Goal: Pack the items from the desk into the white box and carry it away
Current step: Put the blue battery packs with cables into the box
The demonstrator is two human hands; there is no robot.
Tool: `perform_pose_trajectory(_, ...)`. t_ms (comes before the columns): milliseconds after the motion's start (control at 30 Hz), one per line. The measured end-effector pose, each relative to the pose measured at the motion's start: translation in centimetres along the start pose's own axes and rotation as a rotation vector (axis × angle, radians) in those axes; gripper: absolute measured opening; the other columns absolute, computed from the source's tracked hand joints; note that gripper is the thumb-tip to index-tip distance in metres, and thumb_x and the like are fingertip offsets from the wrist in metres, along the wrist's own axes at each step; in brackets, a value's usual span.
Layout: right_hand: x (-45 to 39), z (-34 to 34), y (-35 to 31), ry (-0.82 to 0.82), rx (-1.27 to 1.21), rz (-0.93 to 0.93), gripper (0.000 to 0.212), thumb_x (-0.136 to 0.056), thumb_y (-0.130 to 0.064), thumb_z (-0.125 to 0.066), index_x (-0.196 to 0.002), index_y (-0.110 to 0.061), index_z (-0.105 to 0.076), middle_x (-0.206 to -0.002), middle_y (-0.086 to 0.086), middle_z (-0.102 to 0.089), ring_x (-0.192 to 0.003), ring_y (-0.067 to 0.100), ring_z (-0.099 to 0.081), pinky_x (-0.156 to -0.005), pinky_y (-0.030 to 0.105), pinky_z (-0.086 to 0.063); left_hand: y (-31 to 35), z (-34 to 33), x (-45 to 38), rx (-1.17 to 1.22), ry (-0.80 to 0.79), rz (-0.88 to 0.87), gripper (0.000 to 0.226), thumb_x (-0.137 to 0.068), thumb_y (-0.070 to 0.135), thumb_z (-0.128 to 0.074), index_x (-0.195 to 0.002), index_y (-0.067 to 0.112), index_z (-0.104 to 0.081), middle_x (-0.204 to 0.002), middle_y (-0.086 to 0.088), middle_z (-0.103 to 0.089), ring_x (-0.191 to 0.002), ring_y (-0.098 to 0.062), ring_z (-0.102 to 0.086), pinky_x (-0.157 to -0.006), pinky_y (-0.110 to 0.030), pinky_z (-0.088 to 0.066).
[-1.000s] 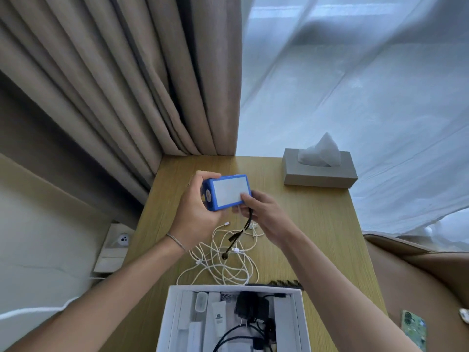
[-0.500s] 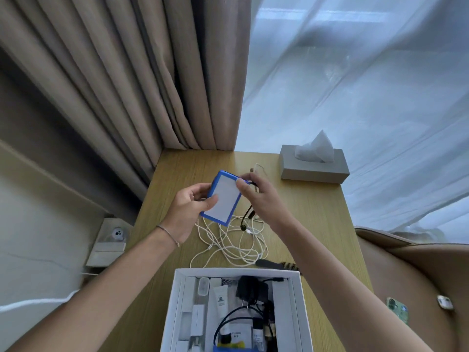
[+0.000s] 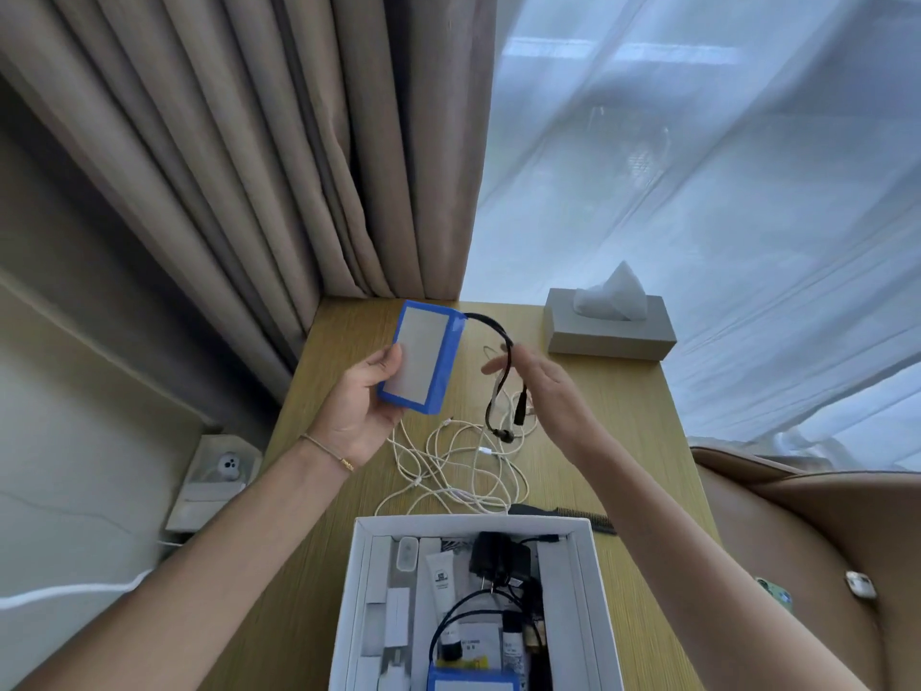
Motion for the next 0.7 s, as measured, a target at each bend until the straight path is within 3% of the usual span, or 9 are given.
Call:
perform_pose_trajectory(100, 0.2, -0.3, 1.3, -0.062, -0.177, -0.15, 0.066, -0.107, -0.048, -0.024, -0.102, -0.011, -0.079, -0.113, -0.014, -0.074, -0.123, 0.007, -0.057, -0.107, 0.038, -0.035, 0.0, -0.2, 0.3, 0.059, -0.007, 0.017, 0.044, -0.086, 0.026, -0.061, -0.127, 0.01, -0.063, -0.11, -0.004, -0.07, -0.097, -0.016, -0.066, -0.079, -0.028, -0.056)
perform_pose_trajectory(167, 0.1, -0.5, 2.1, -0.064, -0.112, -0.201, 0.045, -0.105, -0.036, -0.043, -0.098, -0.01, -0.078, -0.109, -0.006, -0.076, -0.115, 0.012, -0.062, -0.102, 0.04, -0.039, 0.1, -0.2, 0.6, 0.068, -0.012, 0.02, 0.04, -0.086, 0.027, -0.062, -0.122, 0.012, -0.066, -0.108, -0.003, -0.071, -0.095, -0.016, -0.067, -0.079, -0.028, -0.056)
perform_pose_trajectory(233, 0.0, -0.7, 3.0, -0.084, -0.079, -0.235, 0.026, -0.101, -0.021, -0.054, -0.088, -0.014, -0.076, -0.094, -0.003, -0.076, -0.096, 0.009, -0.066, -0.094, 0.038, -0.039, 0.1, -0.1, 0.9, 0.061, -0.019, 0.024, 0.037, -0.086, 0.028, -0.062, -0.119, 0.013, -0.068, -0.107, -0.003, -0.072, -0.095, -0.016, -0.067, -0.077, -0.027, -0.056)
perform_pose_trajectory(333, 0.1, -0.9, 4.3, -0.07, -0.049, -0.266, 0.026, -0.102, -0.021, -0.055, -0.085, -0.015, -0.073, -0.076, -0.007, -0.073, -0.071, 0.001, -0.066, -0.081, 0.031, -0.043, 0.4, 0.0, 1.3, 0.082, -0.013, 0.026, 0.036, -0.086, 0.027, -0.063, -0.118, 0.013, -0.068, -0.108, -0.004, -0.072, -0.096, -0.018, -0.067, -0.08, -0.03, -0.057)
perform_pose_trajectory(500, 0.3, -0.6, 7.6, -0.011, 0.19, -0.333, 0.029, -0.102, -0.02, -0.056, -0.102, 0.006, -0.07, -0.099, 0.022, -0.071, -0.084, 0.024, -0.062, -0.087, 0.044, -0.051, 1.8, 0.4, 1.6, 0.184, 0.024, 0.017, 0.036, -0.083, 0.024, -0.064, -0.116, 0.009, -0.069, -0.107, -0.007, -0.074, -0.096, -0.02, -0.071, -0.082, -0.034, -0.061)
perform_pose_trajectory(567, 0.4, -0.3, 7.8, -0.004, 0.162, -0.327, 0.023, -0.101, -0.021, -0.058, -0.105, -0.002, -0.07, -0.106, 0.015, -0.071, -0.087, 0.016, -0.063, -0.084, 0.036, -0.055, 2.5, 0.6, 1.7, 0.106, 0.038, -0.003, 0.031, -0.084, 0.025, -0.064, -0.112, 0.011, -0.071, -0.105, -0.005, -0.074, -0.093, -0.018, -0.07, -0.081, -0.033, -0.06)
perform_pose_trajectory(633, 0.1, 0.2, 6.0, 0.05, 0.058, -0.266, 0.02, -0.1, -0.024, -0.058, -0.108, -0.011, -0.072, -0.111, 0.005, -0.072, -0.097, 0.011, -0.065, -0.08, 0.023, -0.049, 2.9, 0.8, 1.9, -0.023, 0.047, -0.026, 0.029, -0.084, 0.027, -0.065, -0.108, 0.013, -0.073, -0.098, -0.001, -0.074, -0.086, -0.013, -0.07, -0.07, -0.028, -0.062)
perform_pose_trajectory(700, -0.3, 0.5, 3.3, 0.104, -0.091, -0.199, 0.023, -0.102, -0.027, -0.053, -0.103, -0.02, -0.074, -0.108, -0.003, -0.075, -0.108, 0.014, -0.068, -0.094, 0.029, -0.049, 2.8, 0.9, 2.2, -0.146, 0.054, -0.037, 0.027, -0.086, 0.028, -0.065, -0.108, 0.014, -0.073, -0.091, 0.002, -0.074, -0.079, -0.009, -0.068, -0.06, -0.022, -0.057)
Point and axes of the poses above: each hand's wrist, its own x-axis away from the middle knuckle, its own z-axis out of the back of the hand, y = z × x, the point moved 4 cm from there along -x, towards the middle knuckle
